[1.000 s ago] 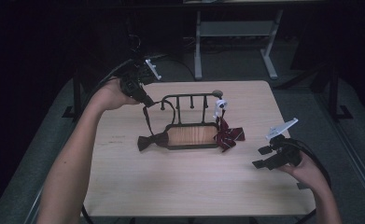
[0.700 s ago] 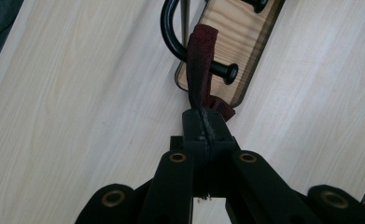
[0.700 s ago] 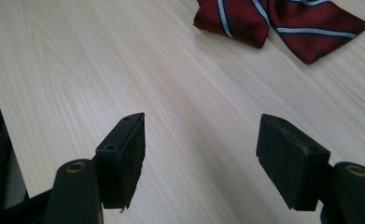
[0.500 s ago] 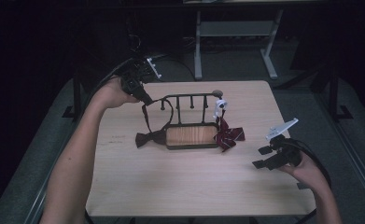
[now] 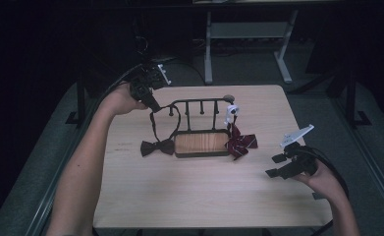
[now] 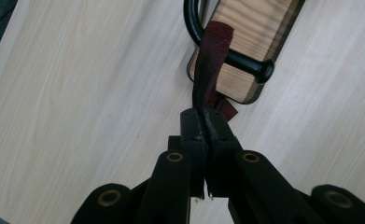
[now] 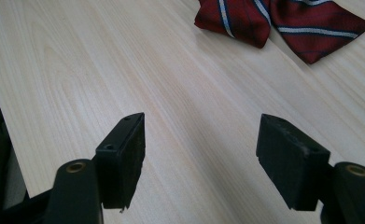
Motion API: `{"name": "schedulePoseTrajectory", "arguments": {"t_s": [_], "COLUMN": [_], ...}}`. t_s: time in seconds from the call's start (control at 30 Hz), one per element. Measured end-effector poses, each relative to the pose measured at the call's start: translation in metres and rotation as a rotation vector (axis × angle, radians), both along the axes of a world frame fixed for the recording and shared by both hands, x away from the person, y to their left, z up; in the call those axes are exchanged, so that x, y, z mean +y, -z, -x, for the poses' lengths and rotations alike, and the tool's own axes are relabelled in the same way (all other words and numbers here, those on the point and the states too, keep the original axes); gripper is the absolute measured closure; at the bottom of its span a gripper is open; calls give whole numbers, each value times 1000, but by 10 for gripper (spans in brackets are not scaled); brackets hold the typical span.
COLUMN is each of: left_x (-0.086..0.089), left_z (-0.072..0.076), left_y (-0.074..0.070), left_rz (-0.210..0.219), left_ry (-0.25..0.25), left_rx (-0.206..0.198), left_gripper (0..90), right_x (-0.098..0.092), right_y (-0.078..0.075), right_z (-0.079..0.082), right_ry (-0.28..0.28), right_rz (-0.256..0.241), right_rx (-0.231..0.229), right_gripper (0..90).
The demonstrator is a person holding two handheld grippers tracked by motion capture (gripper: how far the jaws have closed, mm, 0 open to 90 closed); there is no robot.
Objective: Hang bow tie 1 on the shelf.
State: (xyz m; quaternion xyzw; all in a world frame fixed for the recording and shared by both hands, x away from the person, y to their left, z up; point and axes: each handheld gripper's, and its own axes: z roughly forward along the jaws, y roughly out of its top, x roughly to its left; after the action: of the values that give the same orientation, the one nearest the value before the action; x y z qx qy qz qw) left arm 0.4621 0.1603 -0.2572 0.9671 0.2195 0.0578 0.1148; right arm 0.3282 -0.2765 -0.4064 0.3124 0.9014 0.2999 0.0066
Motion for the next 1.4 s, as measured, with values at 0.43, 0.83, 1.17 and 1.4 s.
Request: {"name": "schedulePoseTrajectory", "arguments": {"t_s": [0.43,0.83,1.17,1.4], "left_x": [15,30,40,46], "left_z": [14,41,67,92], "left_y": [-3,5,16,29], "left_rz": [27,85,129,148], "left_ry": [-13,17,42,62], "left_rx": [-32,-50,-56,-80], "left_gripper": [724,691,632,588], "right_x": [0,2,0,0], "right_y": [-1,0,0,1], "right_z": [2,2,1,-1], "right_ry": [6,9,20,16], "right_rz": [0,6,3,3], "right_rx": [0,-2,2,5], "right_gripper": [326,326,326,326]}}
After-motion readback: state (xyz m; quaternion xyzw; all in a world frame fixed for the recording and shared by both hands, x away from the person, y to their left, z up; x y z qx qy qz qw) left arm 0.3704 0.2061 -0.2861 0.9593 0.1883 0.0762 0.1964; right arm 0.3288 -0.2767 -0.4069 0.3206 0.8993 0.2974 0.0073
